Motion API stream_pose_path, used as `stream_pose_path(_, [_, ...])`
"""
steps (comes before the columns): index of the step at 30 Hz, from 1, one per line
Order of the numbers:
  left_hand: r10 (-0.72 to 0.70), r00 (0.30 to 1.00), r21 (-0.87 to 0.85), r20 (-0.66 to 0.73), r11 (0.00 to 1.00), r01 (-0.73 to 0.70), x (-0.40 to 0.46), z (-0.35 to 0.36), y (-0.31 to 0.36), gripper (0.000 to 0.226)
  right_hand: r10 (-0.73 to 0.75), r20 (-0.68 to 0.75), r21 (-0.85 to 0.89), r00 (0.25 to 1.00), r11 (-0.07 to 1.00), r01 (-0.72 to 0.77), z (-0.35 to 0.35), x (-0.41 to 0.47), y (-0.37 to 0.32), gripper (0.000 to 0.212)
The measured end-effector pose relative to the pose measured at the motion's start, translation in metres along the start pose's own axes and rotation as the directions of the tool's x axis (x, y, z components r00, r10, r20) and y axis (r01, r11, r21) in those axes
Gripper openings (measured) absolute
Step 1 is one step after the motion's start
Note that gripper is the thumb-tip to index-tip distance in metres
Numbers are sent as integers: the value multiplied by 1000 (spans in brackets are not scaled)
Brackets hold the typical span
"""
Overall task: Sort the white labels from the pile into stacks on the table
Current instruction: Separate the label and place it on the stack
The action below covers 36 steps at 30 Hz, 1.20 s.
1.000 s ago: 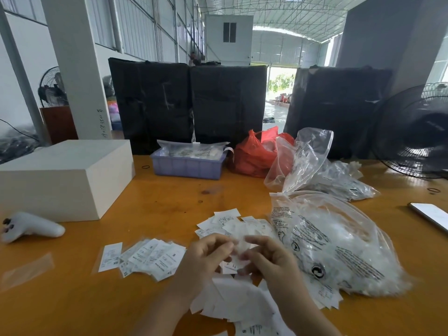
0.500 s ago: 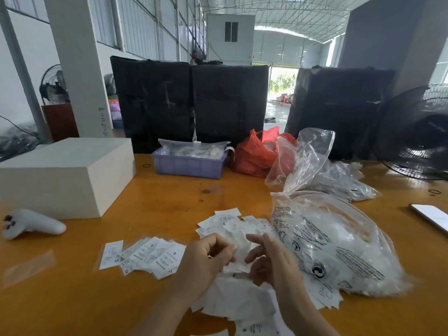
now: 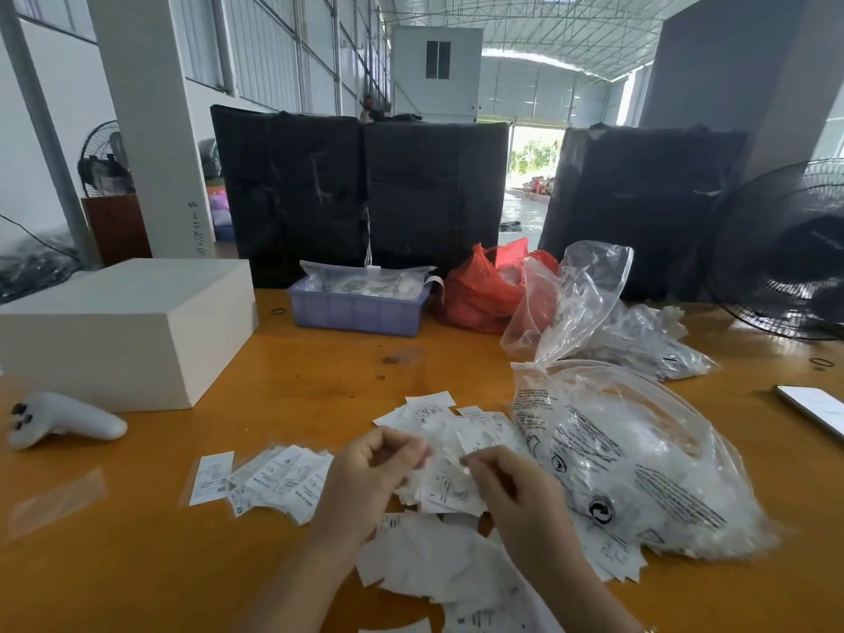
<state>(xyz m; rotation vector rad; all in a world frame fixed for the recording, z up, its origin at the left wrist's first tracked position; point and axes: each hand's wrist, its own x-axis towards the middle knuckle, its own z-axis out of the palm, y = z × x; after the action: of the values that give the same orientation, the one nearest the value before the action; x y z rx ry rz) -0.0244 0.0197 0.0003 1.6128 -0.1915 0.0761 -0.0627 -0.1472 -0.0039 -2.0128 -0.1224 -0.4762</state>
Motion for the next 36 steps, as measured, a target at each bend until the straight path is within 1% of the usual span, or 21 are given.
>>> stream_pose_path(1, [-16,999,-56,-30,998,15,1,-2,1,10,-114,48,-223,992,967,122,-2,0,3,11])
stream_pose_path(2, [-32,998,-107,-51,994,26,1,-4,2,15,-194,141,-415,971,879,236,-3,0,5,12])
stream_pose_path(3, [-33,997,-143,-73,990,23,2,-6,2,21,-215,233,-532,948,788,309,-3,1,8,20])
stream_pose_path(4, [-32,995,-160,-92,987,17,2,-7,2,25,-211,294,-592,932,726,351,-3,2,12,26])
stream_pose_path(7, [-21,991,-168,-132,986,-1,3,-8,3,19,-198,364,-662,910,632,403,-1,5,12,31])
stream_pose_path(8, [-15,991,-153,-135,988,-6,3,-8,4,16,-208,371,-677,905,607,417,-1,7,11,27])
stream_pose_path(10, [1,991,-102,-132,995,-15,2,-8,3,13,-298,330,-693,896,568,444,-2,7,9,11])
stream_pose_path(12, [16,993,-66,-119,998,-24,2,-8,3,13,-362,259,-671,895,599,436,-3,5,4,14])
stream_pose_path(14, [28,995,-42,-97,999,-32,3,-8,3,14,-373,232,-658,899,621,427,-2,4,4,19])
stream_pose_path(16, [27,997,-45,-78,999,-30,4,-8,1,14,-337,232,-635,912,657,405,-1,3,4,19])
stream_pose_path(17, [26,997,-47,-70,998,-29,4,-8,0,13,-291,247,-622,924,684,381,0,3,4,15])
stream_pose_path(19, [23,998,-47,-50,999,-26,5,-8,-1,11,-184,301,-559,936,761,329,0,3,10,3])
stream_pose_path(20, [22,999,-49,-41,999,-24,5,-8,-1,11,-137,318,-505,938,813,290,0,2,11,6])
stream_pose_path(21, [23,999,-46,-37,999,-24,5,-9,-1,11,-111,310,-435,944,867,244,0,2,11,12])
stream_pose_path(23, [31,999,-19,-37,999,-31,5,-9,-1,11,-73,215,-223,974,967,122,-4,3,7,31])
stream_pose_path(25, [48,998,16,-42,999,-47,4,-10,-2,9,12,111,3,994,1000,-12,-10,5,1,44])
stream_pose_path(28, [65,997,38,-44,997,-63,5,-10,-3,8,132,19,218,991,967,-133,-17,8,-1,48])
stream_pose_path(31, [77,997,68,-6,995,-77,4,-9,-3,10,230,-17,426,973,882,-201,-23,7,0,44])
stream_pose_path(33, [93,995,97,44,990,-97,3,-7,-4,9,271,29,538,962,807,-244,-23,5,-2,33])
stream_pose_path(34, [102,992,108,72,988,-110,2,-6,-4,8,278,51,577,959,776,-255,-22,5,-4,23])
stream_pose_path(36, [116,985,110,125,985,-129,1,-4,-4,7,301,45,595,953,758,-268,-18,6,-6,15])
